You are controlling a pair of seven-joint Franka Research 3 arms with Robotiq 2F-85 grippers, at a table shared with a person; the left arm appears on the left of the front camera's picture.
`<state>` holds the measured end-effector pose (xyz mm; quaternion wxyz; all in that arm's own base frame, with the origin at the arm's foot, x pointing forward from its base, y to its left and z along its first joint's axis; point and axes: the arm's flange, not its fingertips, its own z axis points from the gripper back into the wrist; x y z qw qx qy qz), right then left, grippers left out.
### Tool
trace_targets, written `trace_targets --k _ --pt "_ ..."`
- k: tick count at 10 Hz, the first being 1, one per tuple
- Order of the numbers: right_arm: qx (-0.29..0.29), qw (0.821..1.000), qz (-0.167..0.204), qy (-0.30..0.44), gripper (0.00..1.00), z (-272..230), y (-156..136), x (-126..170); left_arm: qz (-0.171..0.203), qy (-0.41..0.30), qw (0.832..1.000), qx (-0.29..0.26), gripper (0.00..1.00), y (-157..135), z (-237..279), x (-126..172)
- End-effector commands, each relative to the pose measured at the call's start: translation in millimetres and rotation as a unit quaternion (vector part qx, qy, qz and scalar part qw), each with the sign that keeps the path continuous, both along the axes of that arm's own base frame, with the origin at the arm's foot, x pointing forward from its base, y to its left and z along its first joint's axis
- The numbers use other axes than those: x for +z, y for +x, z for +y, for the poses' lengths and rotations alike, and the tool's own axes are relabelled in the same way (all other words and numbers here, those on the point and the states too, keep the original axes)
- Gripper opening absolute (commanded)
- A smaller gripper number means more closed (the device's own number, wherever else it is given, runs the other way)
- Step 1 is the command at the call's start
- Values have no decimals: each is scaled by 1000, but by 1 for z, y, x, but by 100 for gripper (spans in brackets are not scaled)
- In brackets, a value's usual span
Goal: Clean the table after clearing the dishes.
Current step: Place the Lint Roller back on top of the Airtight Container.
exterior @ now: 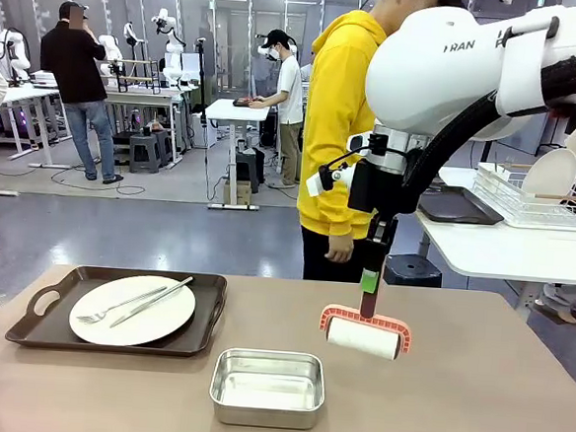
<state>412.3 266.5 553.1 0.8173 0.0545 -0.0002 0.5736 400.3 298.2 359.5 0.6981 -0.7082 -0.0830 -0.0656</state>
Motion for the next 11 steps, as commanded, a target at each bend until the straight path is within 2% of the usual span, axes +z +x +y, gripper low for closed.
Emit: trace_targets --k 1,2,4,6,9,11 --pt "49 999 -1 -5 23 23 7 6 0 1 1000 3 100 -3 2 1" --pt "78 997 -14 -15 23 48 13 8 0 1 1000 3 100 -3 2 1" --pt "141 989 1 -33 23 96 19 7 0 1 1000 3 100 -3 2 1" --pt "176 983 13 -41 23 127 24 -3 0 1 1000 3 100 -3 2 1" --pt "190 980 6 -56 23 165 36 -32 0 1 1000 3 100 -3 2 1" --pt "197 979 -13 -44 23 174 44 -48 0 1 1000 3 100 -3 2 1"
